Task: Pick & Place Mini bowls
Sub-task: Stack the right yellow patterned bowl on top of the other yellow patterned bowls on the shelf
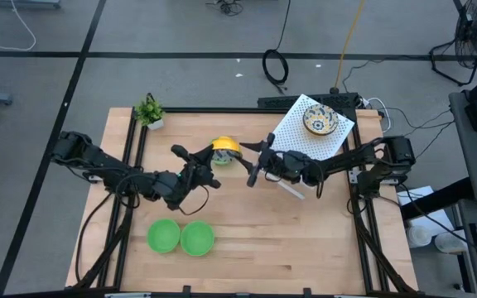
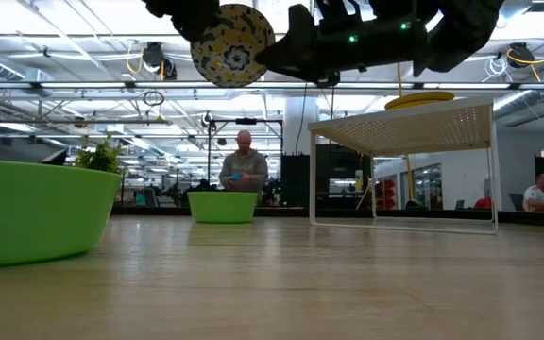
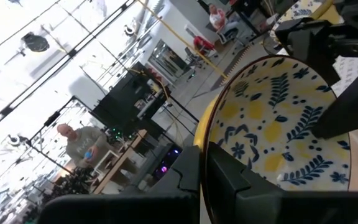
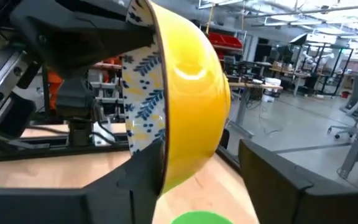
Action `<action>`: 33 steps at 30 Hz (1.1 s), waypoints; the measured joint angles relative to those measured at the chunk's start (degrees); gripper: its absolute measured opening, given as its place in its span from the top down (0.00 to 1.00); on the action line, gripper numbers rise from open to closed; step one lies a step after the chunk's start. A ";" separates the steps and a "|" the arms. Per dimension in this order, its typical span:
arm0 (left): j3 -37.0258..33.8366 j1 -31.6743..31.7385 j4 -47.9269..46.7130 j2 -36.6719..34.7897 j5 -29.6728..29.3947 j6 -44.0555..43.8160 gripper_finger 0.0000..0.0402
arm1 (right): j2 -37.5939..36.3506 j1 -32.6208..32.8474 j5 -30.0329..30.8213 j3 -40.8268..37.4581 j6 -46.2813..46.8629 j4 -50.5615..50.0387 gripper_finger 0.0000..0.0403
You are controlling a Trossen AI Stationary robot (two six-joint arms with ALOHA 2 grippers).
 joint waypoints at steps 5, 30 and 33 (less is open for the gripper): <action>0.02 -0.09 -0.10 -0.09 0.20 -3.38 0.98 | -0.20 0.09 0.13 -0.02 -4.07 3.34 0.68; 0.02 -4.20 -1.33 -0.07 18.75 -21.03 0.82 | -0.94 1.51 -2.19 -0.17 -15.65 5.81 1.00; 0.02 -5.04 -0.80 -0.05 18.73 -19.50 0.82 | -2.00 1.53 -2.15 -0.11 -15.46 3.87 1.00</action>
